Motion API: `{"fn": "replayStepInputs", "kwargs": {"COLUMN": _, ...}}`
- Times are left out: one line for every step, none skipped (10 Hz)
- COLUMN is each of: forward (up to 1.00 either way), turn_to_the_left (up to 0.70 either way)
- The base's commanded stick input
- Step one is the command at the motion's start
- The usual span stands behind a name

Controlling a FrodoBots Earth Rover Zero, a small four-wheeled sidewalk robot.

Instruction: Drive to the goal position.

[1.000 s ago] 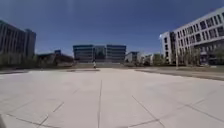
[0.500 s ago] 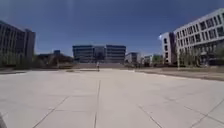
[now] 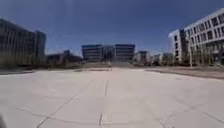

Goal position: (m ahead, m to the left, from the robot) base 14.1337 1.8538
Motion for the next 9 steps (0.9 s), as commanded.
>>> {"fn": "replayStepInputs", "kwargs": {"forward": 0.7, "turn_to_the_left": 0.0}}
{"fn": "replayStepInputs", "kwargs": {"forward": 0.7, "turn_to_the_left": 0.0}}
{"fn": "replayStepInputs", "kwargs": {"forward": 0.7, "turn_to_the_left": 0.0}}
{"fn": "replayStepInputs", "kwargs": {"forward": 0.7, "turn_to_the_left": 0.0}}
{"fn": "replayStepInputs", "kwargs": {"forward": 0.7, "turn_to_the_left": 0.0}}
{"fn": "replayStepInputs", "kwargs": {"forward": 0.7, "turn_to_the_left": 0.0}}
{"fn": "replayStepInputs", "kwargs": {"forward": 0.7, "turn_to_the_left": 0.0}}
{"fn": "replayStepInputs", "kwargs": {"forward": 0.7, "turn_to_the_left": 0.0}}
{"fn": "replayStepInputs", "kwargs": {"forward": 0.69, "turn_to_the_left": 0.0}}
